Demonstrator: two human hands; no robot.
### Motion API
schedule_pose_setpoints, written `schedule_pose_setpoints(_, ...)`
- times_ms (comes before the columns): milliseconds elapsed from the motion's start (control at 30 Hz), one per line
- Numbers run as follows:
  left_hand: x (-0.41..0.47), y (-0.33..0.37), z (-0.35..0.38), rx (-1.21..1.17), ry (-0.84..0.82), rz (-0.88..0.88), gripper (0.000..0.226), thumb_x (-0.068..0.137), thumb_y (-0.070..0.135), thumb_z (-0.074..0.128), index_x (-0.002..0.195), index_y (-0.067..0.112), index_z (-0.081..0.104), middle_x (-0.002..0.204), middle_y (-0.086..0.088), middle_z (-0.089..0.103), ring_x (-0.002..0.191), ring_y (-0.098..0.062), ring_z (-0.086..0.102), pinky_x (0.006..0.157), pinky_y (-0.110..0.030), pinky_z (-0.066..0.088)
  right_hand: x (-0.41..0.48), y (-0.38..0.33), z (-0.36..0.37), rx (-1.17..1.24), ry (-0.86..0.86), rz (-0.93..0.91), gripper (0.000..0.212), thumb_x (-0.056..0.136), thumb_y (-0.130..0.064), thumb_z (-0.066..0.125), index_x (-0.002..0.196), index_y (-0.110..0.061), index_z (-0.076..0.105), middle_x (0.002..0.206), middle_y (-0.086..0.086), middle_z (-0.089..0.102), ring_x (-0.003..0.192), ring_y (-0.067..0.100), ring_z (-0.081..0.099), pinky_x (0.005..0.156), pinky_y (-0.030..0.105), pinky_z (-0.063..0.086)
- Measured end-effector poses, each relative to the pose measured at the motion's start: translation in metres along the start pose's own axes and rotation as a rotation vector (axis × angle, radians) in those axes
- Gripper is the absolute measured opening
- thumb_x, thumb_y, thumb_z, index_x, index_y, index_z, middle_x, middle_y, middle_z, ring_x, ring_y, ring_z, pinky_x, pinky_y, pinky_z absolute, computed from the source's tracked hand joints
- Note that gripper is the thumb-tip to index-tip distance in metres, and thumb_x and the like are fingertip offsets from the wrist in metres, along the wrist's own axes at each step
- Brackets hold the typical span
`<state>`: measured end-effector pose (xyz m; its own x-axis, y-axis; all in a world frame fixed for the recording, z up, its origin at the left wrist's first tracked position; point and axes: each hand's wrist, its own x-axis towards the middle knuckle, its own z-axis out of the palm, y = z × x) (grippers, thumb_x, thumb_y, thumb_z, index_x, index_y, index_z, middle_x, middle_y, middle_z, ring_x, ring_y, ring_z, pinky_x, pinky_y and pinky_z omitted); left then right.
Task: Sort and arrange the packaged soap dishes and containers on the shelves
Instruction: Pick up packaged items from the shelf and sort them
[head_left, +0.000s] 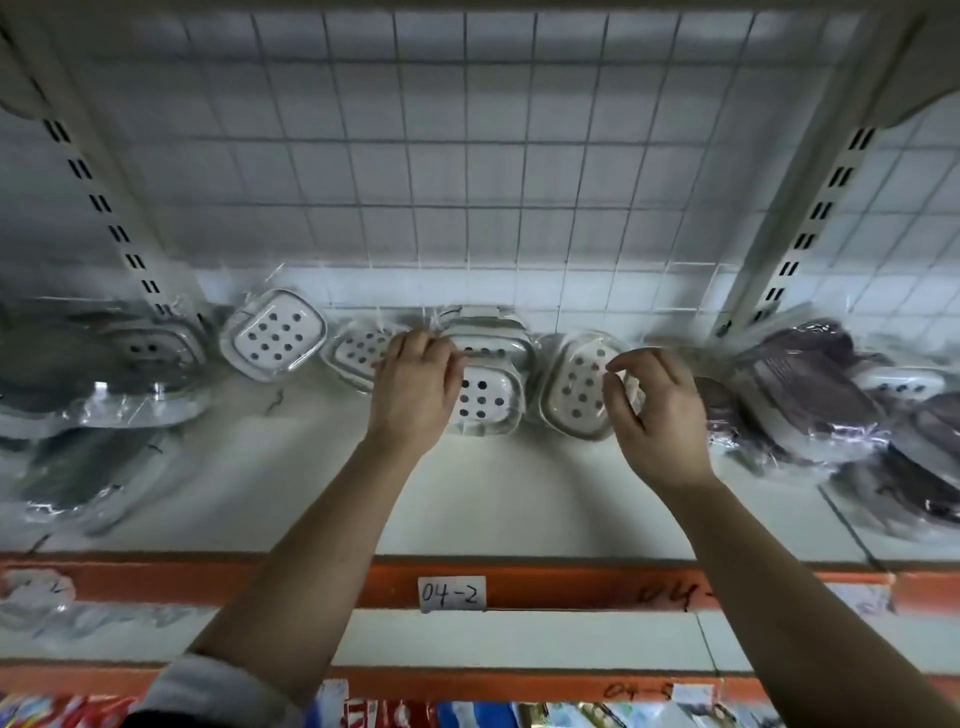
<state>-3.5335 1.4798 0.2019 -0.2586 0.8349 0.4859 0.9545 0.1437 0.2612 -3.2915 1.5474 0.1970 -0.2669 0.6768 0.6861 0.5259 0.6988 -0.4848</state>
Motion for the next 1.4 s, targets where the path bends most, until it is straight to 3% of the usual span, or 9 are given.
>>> schedule_pose_setpoints(200, -0.009, -0.005, -0.005, -0.172, 0.032, 0.072, 0.014, 0.09, 0.012, 0.064, 0.095, -0.001, 0.061, 0.088, -0.017, 0.064, 0.089, -0.038, 0.057, 0.089, -0.043, 0.042, -0.021, -0.006, -0.001, -0.065, 0.032, 0.033, 0.009, 0.088, -0.006, 0.062, 0.096, -0.008, 0.065, 0.095, 0.006, 0.064, 0.089, 0.027, 0.055, 0.077, 0.034, 0.044)
schedule_pose_setpoints(333, -0.014, -0.011, -0.005, -0.228, -0.048, 0.021, 0.043, 0.09, 0.025, 0.065, 0.125, 0.001, 0.059, 0.114, -0.016, 0.059, 0.111, -0.035, 0.048, 0.098, -0.038, 0.038, -0.025, -0.006, 0.0, -0.079, 0.026, 0.015, 0.009, 0.088, -0.004, 0.062, 0.096, -0.007, 0.065, 0.096, 0.006, 0.064, 0.089, 0.027, 0.055, 0.079, 0.03, 0.04)
schedule_pose_setpoints(400, -0.019, -0.014, -0.005, -0.211, -0.049, 0.026, 0.051, 0.089, 0.03, 0.067, 0.13, 0.001, 0.058, 0.112, -0.015, 0.055, 0.109, -0.035, 0.048, 0.098, -0.041, 0.041, -0.025, -0.004, 0.0, -0.081, 0.026, 0.029, 0.01, 0.088, -0.003, 0.063, 0.096, -0.009, 0.065, 0.096, 0.005, 0.064, 0.09, 0.026, 0.055, 0.078, 0.031, 0.041)
schedule_pose_setpoints(600, -0.032, -0.027, -0.012, -0.091, 0.124, 0.087, 0.056, 0.085, 0.046, 0.056, 0.115, 0.001, 0.068, 0.091, -0.012, 0.054, 0.078, -0.028, 0.059, 0.073, -0.04, 0.053, -0.023, -0.001, 0.006, -0.041, 0.0, 0.065, 0.01, 0.089, -0.01, 0.061, 0.098, -0.012, 0.064, 0.099, 0.003, 0.064, 0.095, 0.023, 0.054, 0.076, 0.032, 0.043)
schedule_pose_setpoints(833, -0.059, -0.032, -0.008, 0.105, 0.08, 0.102, 0.05, 0.064, 0.041, 0.082, 0.104, 0.014, 0.07, 0.096, -0.003, 0.061, 0.087, -0.026, 0.061, 0.079, -0.037, 0.038, -0.019, -0.002, 0.016, 0.002, -0.009, 0.023, 0.016, 0.089, -0.017, 0.054, 0.098, -0.009, 0.065, 0.098, 0.004, 0.065, 0.094, 0.022, 0.052, 0.078, 0.03, 0.039)
schedule_pose_setpoints(1000, -0.074, -0.021, 0.003, 0.119, -0.016, 0.117, 0.041, 0.078, 0.053, 0.058, 0.098, 0.018, 0.069, 0.1, 0.002, 0.064, 0.094, -0.026, 0.056, 0.078, -0.039, 0.04, -0.003, 0.007, 0.017, -0.061, -0.063, 0.007, 0.023, 0.087, -0.016, 0.054, 0.103, -0.005, 0.067, 0.105, 0.01, 0.065, 0.097, 0.033, 0.053, 0.086, 0.025, 0.032)
schedule_pose_setpoints(1200, -0.074, -0.02, 0.008, 0.045, 0.061, 0.081, 0.04, 0.088, 0.045, 0.046, 0.1, 0.015, 0.07, 0.099, -0.002, 0.064, 0.094, -0.028, 0.058, 0.081, -0.039, 0.036, 0.031, 0.022, 0.017, -0.12, -0.166, 0.111, 0.035, 0.093, -0.018, 0.054, 0.123, -0.002, 0.059, 0.122, 0.02, 0.059, 0.113, 0.04, 0.052, 0.098, 0.043, 0.039)
schedule_pose_setpoints(1300, -0.074, -0.021, 0.011, 0.028, 0.068, 0.076, 0.043, 0.088, 0.044, 0.045, 0.103, 0.013, 0.071, 0.1, -0.005, 0.063, 0.097, -0.029, 0.059, 0.084, -0.039, 0.035, 0.042, 0.028, 0.023, -0.108, -0.259, 0.214, 0.042, 0.099, -0.022, 0.049, 0.136, -0.004, 0.047, 0.128, 0.025, 0.055, 0.115, 0.042, 0.052, 0.092, 0.043, 0.042)
schedule_pose_setpoints(1400, -0.074, -0.022, 0.011, 0.011, 0.06, 0.072, 0.044, 0.088, 0.044, 0.044, 0.104, 0.013, 0.071, 0.102, -0.005, 0.062, 0.098, -0.029, 0.058, 0.085, -0.039, 0.036, 0.047, 0.03, 0.027, -0.133, -0.295, 0.278, 0.039, 0.101, -0.029, 0.044, 0.13, -0.002, 0.05, 0.117, 0.026, 0.061, 0.111, 0.042, 0.054, 0.085, 0.043, 0.043)
